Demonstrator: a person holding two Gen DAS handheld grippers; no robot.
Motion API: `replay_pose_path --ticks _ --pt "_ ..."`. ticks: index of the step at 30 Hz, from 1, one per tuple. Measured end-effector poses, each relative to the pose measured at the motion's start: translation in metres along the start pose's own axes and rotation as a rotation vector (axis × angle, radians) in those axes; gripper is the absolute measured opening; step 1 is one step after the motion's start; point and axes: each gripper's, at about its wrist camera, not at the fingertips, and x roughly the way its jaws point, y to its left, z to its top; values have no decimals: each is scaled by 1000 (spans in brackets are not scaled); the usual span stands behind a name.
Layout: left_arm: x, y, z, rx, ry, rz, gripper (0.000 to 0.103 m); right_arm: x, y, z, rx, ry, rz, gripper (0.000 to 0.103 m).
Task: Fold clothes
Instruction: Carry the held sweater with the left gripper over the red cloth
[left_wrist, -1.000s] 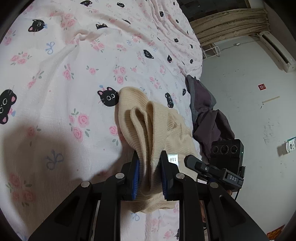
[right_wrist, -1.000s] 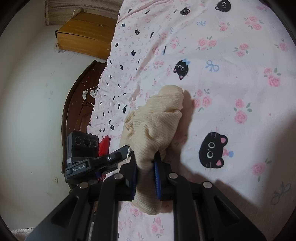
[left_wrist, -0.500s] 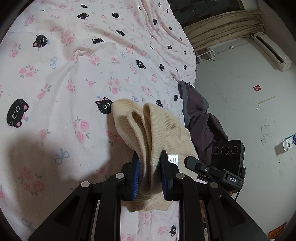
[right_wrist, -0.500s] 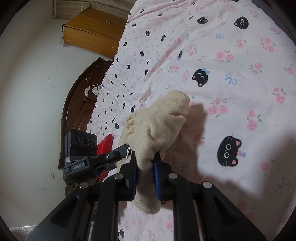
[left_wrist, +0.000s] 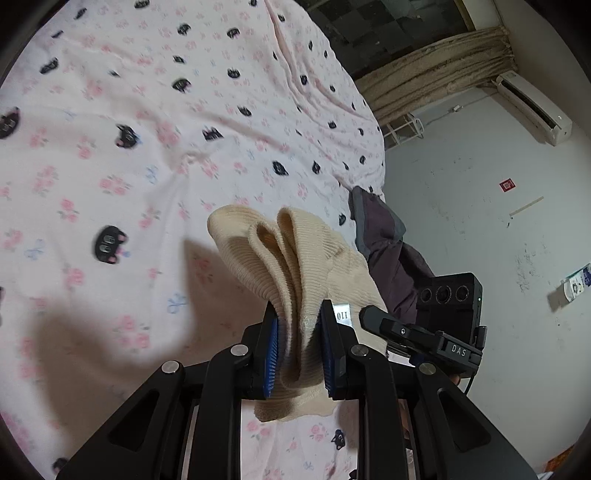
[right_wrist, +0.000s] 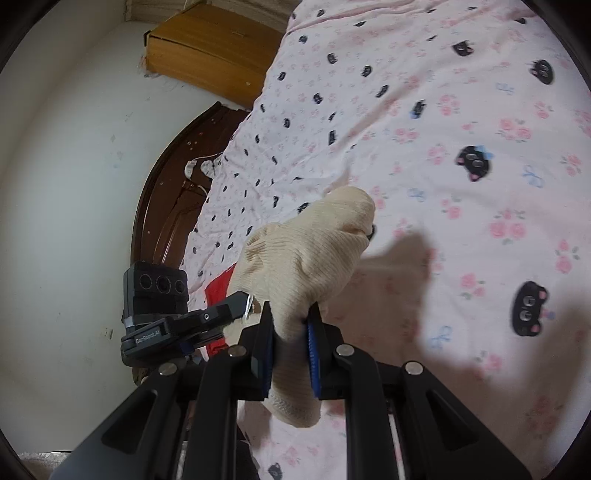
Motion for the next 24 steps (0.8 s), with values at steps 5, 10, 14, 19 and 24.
replay_pose_path --ticks 5,10,14,19,24 --pt "-42 17 -2 -43 -53 45 17 29 33 0 -49 47 16 16" --pt "-80 38 -9 -88 -94 85 17 63 66 -5 -89 96 40 16" --pt "-116 58 -14 -121 -138 115 17 97 91 -10 -123 148 56 16" --pt "-158 83 -19 -154 -186 169 17 146 119 -18 -156 211 84 16" --pt "-198 115 -18 -189 -229 234 17 199 149 -21 -194 274 104 16"
